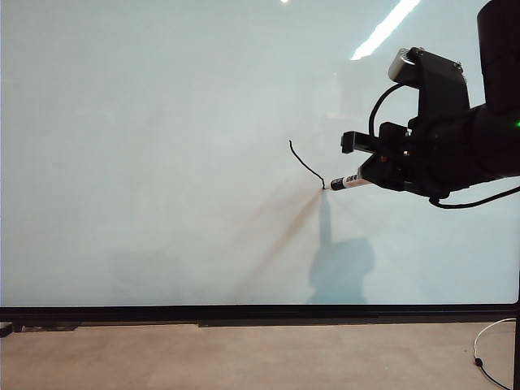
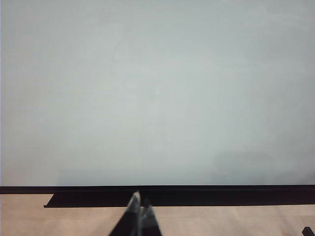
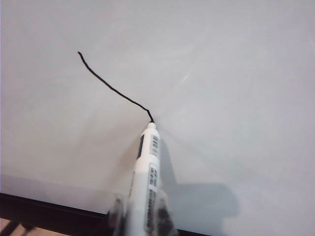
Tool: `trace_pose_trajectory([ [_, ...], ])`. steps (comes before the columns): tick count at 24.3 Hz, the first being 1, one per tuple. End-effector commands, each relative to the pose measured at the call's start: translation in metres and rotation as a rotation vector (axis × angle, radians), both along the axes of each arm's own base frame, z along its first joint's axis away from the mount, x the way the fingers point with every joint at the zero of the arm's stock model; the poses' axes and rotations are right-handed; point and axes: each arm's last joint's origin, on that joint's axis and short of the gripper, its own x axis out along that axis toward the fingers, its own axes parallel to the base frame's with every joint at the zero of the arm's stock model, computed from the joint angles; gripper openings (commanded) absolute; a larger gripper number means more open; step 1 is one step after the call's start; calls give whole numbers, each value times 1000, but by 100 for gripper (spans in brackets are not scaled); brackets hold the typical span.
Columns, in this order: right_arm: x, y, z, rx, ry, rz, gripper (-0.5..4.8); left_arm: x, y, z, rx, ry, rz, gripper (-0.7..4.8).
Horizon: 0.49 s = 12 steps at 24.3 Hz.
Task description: Pick up the pen on the shelf to the right of the whiteboard and draw a check mark.
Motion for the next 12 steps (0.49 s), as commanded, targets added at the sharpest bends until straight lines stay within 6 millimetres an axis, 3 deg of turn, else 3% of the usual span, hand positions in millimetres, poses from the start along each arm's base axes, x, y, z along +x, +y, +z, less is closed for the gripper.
trace_pose_trajectory([
  [1,1,0,4,-35,-37,-8,-9,0,0,2,4,-15,-1,-4],
  [12,6,3,9,-172,-103,-8,-9,0,0,2,4,-15,-1,-4],
])
